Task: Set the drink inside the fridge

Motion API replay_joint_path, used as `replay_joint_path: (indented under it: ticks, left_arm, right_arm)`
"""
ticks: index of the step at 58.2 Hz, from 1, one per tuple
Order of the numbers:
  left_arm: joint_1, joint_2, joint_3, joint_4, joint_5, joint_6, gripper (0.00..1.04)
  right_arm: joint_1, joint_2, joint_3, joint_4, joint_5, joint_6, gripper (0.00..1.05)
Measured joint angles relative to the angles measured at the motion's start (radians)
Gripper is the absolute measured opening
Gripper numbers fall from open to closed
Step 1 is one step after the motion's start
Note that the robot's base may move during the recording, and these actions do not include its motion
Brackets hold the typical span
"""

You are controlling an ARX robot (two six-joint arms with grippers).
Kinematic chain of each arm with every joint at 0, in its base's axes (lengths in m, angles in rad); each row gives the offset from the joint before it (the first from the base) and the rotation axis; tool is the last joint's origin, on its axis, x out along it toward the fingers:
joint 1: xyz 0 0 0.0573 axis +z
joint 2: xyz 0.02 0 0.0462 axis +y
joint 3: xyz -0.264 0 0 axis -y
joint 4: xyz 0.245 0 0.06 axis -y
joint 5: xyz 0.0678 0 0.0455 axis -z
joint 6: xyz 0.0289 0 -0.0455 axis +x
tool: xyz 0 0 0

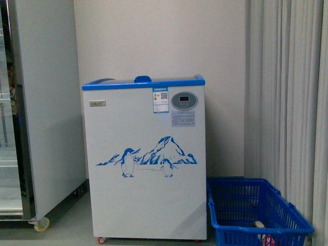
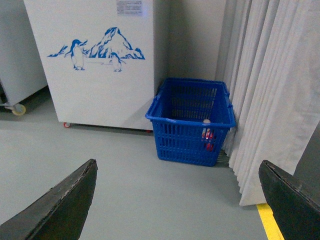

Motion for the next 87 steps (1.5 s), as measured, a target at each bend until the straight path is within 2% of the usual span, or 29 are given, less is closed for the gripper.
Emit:
replay_joint_path:
  ticks: [87]
  left_arm:
    - [0.000, 0.000, 0.000, 0.000, 0.000, 0.000, 0.97]
  right_arm:
    - [0.000, 0.000, 0.000, 0.000, -0.001, 0.000, 0.97]
